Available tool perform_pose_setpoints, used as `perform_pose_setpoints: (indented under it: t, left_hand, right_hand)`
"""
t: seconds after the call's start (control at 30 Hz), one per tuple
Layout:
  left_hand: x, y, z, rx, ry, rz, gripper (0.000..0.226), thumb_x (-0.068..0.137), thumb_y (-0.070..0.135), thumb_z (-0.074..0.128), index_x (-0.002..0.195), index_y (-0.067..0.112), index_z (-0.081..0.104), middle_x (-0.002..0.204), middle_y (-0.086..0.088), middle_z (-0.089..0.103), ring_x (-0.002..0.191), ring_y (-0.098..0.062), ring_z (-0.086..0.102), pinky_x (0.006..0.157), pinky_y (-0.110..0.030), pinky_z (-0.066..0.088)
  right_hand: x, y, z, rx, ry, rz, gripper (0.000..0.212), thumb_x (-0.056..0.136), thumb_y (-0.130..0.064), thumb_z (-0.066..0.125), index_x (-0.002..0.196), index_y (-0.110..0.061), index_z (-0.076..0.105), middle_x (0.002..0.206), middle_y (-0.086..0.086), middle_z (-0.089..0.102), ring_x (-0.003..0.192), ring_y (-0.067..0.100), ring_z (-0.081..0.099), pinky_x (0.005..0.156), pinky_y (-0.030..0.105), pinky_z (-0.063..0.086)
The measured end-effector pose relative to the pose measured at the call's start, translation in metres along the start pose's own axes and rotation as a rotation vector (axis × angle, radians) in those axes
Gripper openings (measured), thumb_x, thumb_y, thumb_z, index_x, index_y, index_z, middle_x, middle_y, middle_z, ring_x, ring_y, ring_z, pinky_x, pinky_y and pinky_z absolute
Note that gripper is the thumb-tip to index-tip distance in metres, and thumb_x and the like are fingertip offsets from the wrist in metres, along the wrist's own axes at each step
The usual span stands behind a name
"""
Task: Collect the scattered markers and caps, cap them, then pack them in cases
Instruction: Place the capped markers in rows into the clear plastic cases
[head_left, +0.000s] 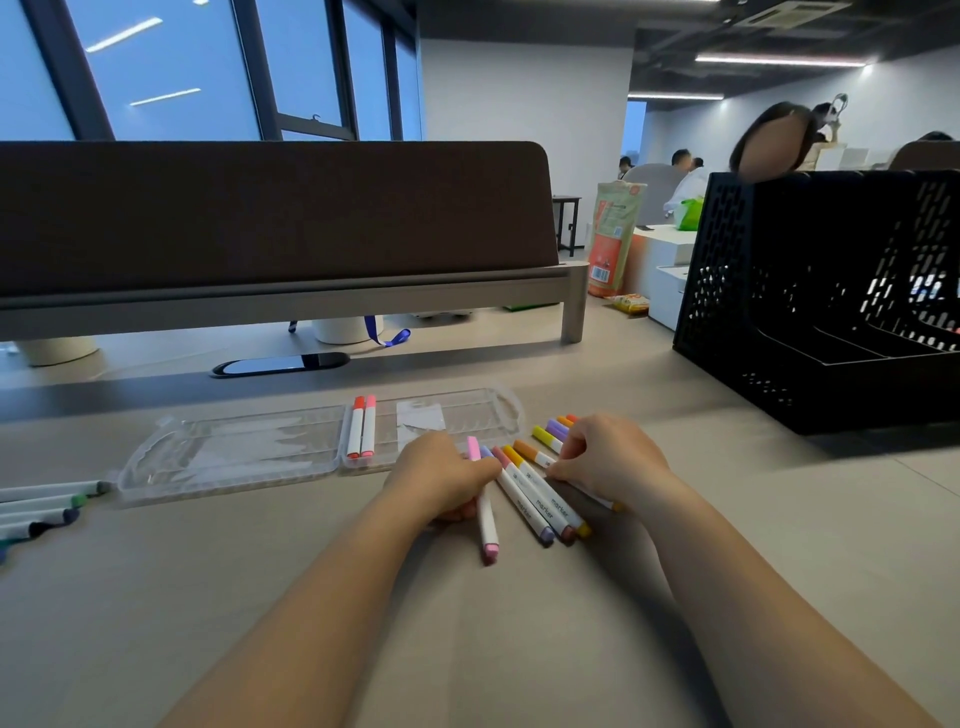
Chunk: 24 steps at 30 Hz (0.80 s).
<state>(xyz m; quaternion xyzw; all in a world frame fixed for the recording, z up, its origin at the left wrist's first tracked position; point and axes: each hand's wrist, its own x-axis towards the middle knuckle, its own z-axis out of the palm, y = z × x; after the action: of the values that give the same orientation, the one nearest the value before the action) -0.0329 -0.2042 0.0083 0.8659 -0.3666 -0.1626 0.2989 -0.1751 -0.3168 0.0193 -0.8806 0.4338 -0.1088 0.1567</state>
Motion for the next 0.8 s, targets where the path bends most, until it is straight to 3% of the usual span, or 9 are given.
perform_pose_setpoints:
  t: [0.27,0.4,0.53,0.7,0.8]
  left_hand:
    - [0.001,-0.004,-0.004,-0.125,-0.046,-0.053,0.041,0.085,0.043,0.058,0.073,0.006,0.067,0.053,-0.003,0.063,0.053,-0.018,0.06,0.069,-0.03,0.057]
    - [0.002,-0.005,-0.003,-0.125,-0.05,-0.055,0.041,0.086,0.045,0.057,0.071,0.009,0.064,0.054,-0.003,0.062,0.049,-0.016,0.057,0.061,-0.027,0.052]
    - [0.003,-0.006,-0.003,-0.14,-0.044,-0.06,0.04,0.087,0.043,0.057,0.07,0.008,0.065,0.052,-0.002,0.061,0.045,-0.013,0.055,0.053,-0.022,0.047]
    - [0.005,-0.006,-0.003,-0.208,-0.053,-0.072,0.036,0.088,0.039,0.057,0.069,0.008,0.063,0.053,-0.004,0.06,0.046,-0.015,0.054,0.054,-0.023,0.048]
    - [0.003,-0.007,-0.008,-0.244,-0.029,-0.076,0.032,0.089,0.035,0.055,0.07,0.01,0.059,0.057,-0.005,0.056,0.048,-0.015,0.052,0.054,-0.024,0.046]
  right_hand:
    - [-0.005,-0.011,-0.002,0.152,0.052,-0.107,0.009,0.084,-0.032,0.068,0.085,-0.024,0.064,0.082,-0.006,0.061,0.077,0.012,0.054,0.058,0.024,0.04]
    - [-0.007,-0.016,0.0,0.173,-0.035,-0.128,0.012,0.082,-0.035,0.071,0.081,-0.025,0.064,0.078,-0.007,0.059,0.073,0.01,0.053,0.055,0.024,0.04]
    - [-0.006,-0.018,0.006,0.096,-0.063,-0.134,0.016,0.078,-0.041,0.069,0.078,-0.026,0.067,0.075,-0.01,0.061,0.073,0.01,0.057,0.062,0.026,0.046]
    - [-0.01,-0.026,0.008,-0.071,-0.003,-0.138,0.023,0.08,-0.041,0.063,0.07,-0.019,0.063,0.065,-0.005,0.056,0.066,0.014,0.053,0.051,0.024,0.035]
    - [-0.01,-0.032,0.01,-0.163,0.029,-0.141,0.025,0.08,-0.039,0.062,0.074,-0.015,0.066,0.071,-0.001,0.059,0.072,0.019,0.058,0.055,0.026,0.04]
